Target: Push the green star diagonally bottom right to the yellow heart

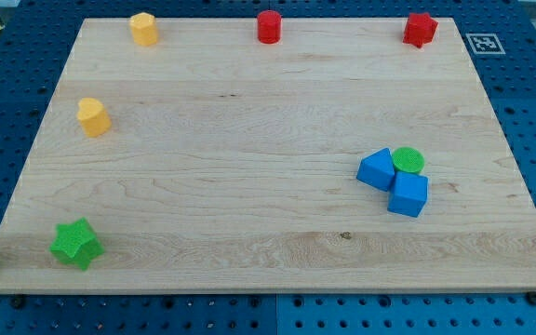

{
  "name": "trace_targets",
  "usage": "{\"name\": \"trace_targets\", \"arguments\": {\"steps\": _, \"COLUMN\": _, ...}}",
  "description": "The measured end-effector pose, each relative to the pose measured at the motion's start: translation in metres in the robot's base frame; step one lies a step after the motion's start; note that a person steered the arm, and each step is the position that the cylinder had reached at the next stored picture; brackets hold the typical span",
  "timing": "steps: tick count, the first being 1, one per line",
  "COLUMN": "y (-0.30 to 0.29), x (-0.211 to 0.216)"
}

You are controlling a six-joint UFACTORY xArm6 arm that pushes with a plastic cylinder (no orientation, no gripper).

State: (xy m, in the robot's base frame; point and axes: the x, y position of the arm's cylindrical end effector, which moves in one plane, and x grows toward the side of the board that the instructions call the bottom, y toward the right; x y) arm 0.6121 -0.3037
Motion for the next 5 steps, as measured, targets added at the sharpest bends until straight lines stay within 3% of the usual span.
{"name": "trace_targets", "arguments": {"steps": 2, "y": 0.016, "x": -0.006}}
{"name": "trace_targets", "arguments": {"steps": 5, "y": 0.134, "x": -0.013}}
